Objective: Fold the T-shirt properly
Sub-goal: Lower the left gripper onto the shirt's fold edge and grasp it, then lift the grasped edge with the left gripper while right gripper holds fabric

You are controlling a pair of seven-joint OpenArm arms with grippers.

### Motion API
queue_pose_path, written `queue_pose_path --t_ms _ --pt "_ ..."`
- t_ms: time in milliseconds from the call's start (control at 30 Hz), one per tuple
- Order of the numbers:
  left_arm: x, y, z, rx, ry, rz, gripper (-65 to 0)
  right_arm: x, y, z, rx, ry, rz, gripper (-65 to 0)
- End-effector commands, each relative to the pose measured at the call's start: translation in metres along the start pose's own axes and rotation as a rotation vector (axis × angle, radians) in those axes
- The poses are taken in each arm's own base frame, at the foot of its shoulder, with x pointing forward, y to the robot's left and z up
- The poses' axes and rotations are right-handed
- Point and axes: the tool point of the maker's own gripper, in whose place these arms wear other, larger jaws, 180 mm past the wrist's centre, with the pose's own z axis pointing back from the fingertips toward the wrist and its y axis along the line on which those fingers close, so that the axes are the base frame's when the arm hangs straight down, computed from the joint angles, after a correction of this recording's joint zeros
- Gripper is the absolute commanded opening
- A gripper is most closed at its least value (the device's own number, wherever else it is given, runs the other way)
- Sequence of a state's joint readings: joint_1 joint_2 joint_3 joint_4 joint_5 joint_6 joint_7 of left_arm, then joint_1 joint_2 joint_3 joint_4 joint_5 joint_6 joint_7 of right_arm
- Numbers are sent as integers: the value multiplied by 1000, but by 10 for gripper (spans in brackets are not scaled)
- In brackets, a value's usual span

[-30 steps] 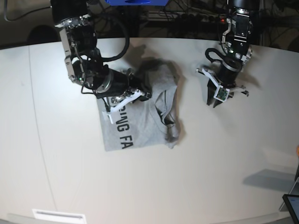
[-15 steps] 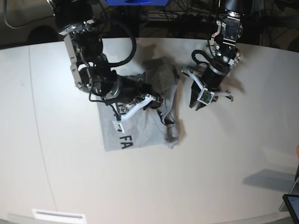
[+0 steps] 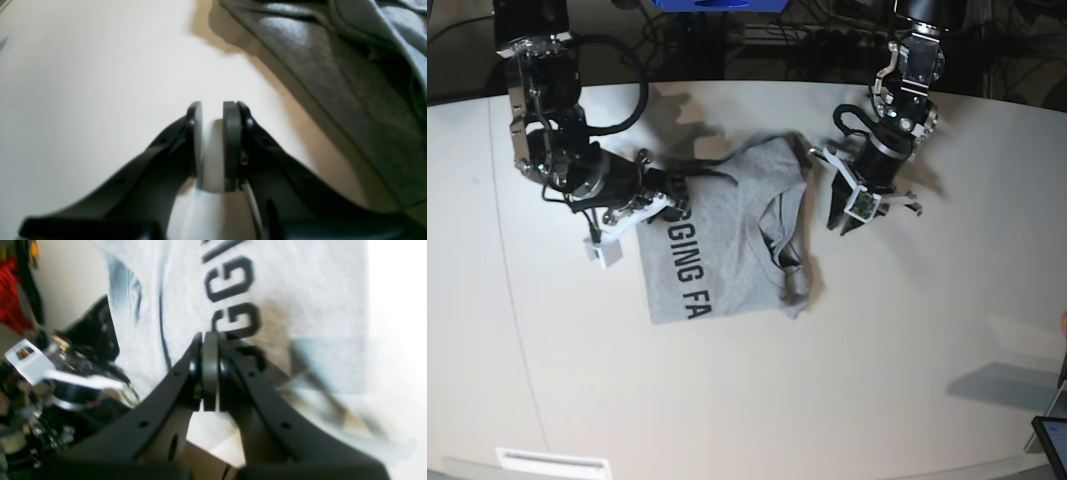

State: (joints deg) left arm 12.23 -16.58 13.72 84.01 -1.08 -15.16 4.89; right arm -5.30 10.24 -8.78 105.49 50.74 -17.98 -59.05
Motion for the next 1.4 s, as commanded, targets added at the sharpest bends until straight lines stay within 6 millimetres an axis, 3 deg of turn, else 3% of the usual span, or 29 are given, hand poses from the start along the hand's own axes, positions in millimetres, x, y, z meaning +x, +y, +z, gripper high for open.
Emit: queue_pose_path --t_ms 0,133,267,467,633,767,900,1000,1100,1267,1367 --pt "-10 -12 -1 -44 56 -23 -541 19 -4 10 -9 -62 19 -649" --pt "-5 -24 -14 -72 63 -21 -541 15 -20 16 -44 -53 19 -649" --pt "3 -20 -29 -62 84 -16 -541 11 -22 16 -52 -42 26 -649" --pt "13 -12 -28 -46 64 -30 -541 2 15 20 26 -28 115 -647" --pt "6 -1 -5 -47 78 -92 -543 -27 47 7 96 63 204 -647" --pt "8 33 25 56 67 -90 -543 -31 59 3 109 94 301 -647" --pt "36 50 54 125 -3 -112 -541 -31 57 3 97 104 351 -647" --pt "66 30 67 65 -112 -125 -537 -25 53 1 76 68 358 -647" --pt "92 10 73 -29 -190 -20 -470 -29 42 -1 38 55 361 -647" --pt "102 2 75 -102 -195 212 -267 -34 29 -2 -13 46 374 -647" --pt "109 -3 78 -141 -212 311 -239 -37 22 -3 -37 55 375 -647"
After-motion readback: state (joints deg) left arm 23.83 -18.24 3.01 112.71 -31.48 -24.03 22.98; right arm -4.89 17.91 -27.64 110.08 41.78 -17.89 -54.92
